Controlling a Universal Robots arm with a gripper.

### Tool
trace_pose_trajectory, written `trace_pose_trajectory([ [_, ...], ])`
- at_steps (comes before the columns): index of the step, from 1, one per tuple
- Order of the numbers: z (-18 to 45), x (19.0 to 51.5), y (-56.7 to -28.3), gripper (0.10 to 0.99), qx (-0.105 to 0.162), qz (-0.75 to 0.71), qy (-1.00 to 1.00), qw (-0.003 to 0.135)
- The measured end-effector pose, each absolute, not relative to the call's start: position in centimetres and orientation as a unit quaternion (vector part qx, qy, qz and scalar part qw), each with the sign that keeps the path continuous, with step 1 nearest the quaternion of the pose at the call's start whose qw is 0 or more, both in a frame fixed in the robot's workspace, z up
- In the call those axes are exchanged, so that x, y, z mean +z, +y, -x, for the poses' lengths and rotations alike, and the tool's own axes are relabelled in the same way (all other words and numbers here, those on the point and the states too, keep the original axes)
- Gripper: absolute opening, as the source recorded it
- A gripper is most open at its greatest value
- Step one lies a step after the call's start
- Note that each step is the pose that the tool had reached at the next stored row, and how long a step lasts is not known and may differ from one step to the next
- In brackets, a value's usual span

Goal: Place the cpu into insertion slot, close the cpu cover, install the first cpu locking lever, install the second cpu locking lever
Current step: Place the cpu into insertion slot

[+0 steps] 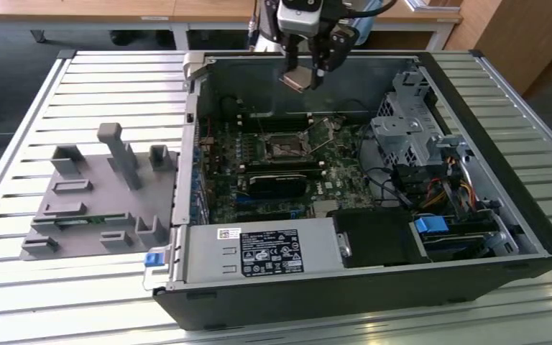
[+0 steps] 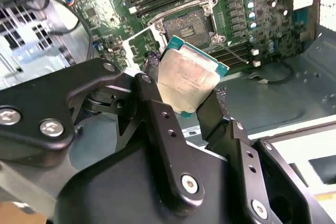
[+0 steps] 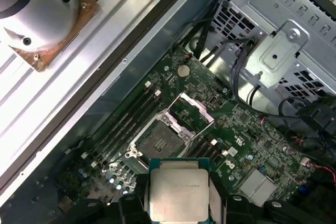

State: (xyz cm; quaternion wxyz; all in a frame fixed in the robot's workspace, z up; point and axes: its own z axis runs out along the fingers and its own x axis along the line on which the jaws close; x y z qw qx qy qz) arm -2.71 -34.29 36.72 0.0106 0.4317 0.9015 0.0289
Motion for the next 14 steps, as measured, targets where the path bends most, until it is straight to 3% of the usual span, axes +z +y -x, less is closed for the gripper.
trace_pose_trajectory([
  [14,2.71,36.54,-34.29,0.537,0.025,-0.524,0.851,0.015],
])
